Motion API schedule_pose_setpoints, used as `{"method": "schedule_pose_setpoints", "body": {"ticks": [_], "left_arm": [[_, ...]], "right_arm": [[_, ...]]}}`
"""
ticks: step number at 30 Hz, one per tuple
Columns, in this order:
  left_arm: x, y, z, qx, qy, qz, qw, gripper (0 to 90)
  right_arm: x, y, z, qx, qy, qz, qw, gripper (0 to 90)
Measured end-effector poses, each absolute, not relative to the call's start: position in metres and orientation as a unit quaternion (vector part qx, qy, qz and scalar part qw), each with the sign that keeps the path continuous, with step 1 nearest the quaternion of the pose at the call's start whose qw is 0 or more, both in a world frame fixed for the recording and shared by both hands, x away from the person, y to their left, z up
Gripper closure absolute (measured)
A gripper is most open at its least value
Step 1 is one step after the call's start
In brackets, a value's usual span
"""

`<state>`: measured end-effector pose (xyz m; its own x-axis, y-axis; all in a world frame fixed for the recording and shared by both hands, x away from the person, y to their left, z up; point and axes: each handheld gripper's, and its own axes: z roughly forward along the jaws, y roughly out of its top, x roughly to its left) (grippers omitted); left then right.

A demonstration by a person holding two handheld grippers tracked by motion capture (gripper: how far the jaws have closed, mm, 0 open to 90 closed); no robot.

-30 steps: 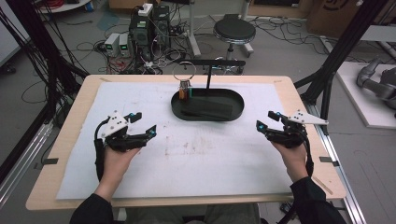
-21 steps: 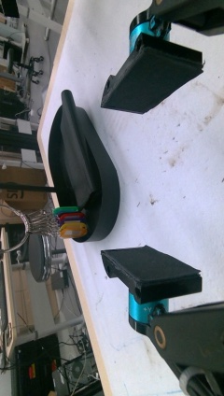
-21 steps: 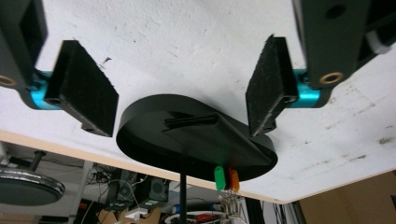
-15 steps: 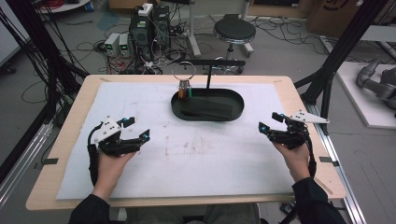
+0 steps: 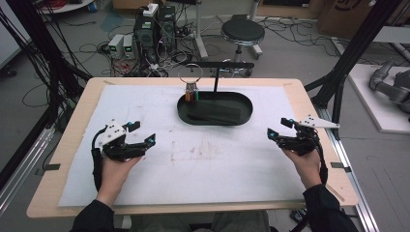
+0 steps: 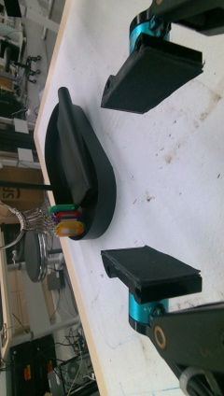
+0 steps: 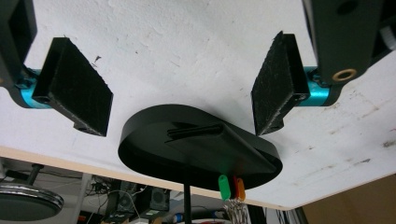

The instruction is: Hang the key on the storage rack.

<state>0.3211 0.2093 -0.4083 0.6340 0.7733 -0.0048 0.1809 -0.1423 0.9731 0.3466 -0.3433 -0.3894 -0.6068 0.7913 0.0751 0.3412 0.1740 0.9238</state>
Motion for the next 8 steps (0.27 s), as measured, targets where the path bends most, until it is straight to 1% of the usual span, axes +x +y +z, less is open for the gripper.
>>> {"method": "schedule_pose_setpoints", "body": {"ticks": [8], "left_arm": [[0.3254, 0.2084, -0.4103, 0.713, 0.338, 0.258, 0.557, 22.9]], "right_arm": [[0.3464, -0.3441, -0.3904, 0.386, 0.739, 0.506, 0.222, 21.0]]}}
